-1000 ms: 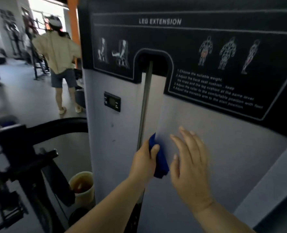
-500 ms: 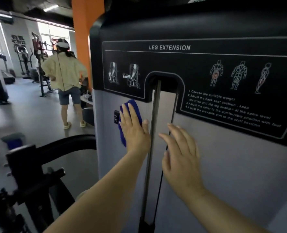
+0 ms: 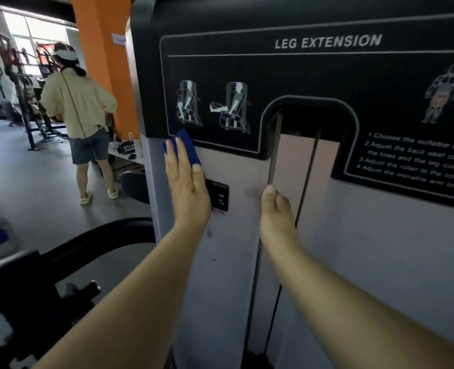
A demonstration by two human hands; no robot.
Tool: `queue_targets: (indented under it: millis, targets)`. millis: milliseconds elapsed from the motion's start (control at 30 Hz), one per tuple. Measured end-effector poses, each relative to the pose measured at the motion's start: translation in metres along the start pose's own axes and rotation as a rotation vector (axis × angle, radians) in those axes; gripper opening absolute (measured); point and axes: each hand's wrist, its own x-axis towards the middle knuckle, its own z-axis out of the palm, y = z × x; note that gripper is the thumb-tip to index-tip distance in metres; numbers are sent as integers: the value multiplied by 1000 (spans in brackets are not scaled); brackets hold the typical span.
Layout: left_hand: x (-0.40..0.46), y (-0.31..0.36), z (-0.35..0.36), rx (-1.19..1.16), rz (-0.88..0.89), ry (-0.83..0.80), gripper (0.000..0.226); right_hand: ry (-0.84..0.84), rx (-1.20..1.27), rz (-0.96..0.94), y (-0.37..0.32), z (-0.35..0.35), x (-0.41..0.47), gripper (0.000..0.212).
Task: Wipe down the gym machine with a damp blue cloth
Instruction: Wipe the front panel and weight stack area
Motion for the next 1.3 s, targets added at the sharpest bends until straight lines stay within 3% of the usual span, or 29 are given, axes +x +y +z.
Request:
queue_targets:
  millis: [133, 267, 400, 467, 633, 833, 1000, 1167, 1300]
  targets:
    - [-11, -16, -3, -71, -16, -9, 53, 56, 204, 66, 18, 10, 2, 32]
    - [-28, -26, -2, 18, 112, -70, 51, 12, 348, 130, 20, 8, 8, 43]
    - [35, -43, -22, 214, 171, 12, 54, -11, 398, 99, 28, 9, 13, 44]
    - [22, -57, -16, 200, 191, 43, 55, -10, 417, 80, 33, 9, 16, 43]
    - [-105, -68, 19, -80, -226, -52, 62, -29, 474, 61, 36, 8, 21, 40]
    - [-65, -40, 28, -163, -148, 27, 56, -64, 447, 12, 40, 8, 23, 40]
    - [-175, -60, 51, 14, -107, -216, 70, -44, 464, 18, 40, 6, 24, 40]
    - [-98, -55, 47, -48, -155, 30, 65, -34, 427, -12, 46, 8, 18, 33]
    - [-156, -81, 45, -26, -225, -88, 67, -100, 346, -4, 82, 4, 1, 35]
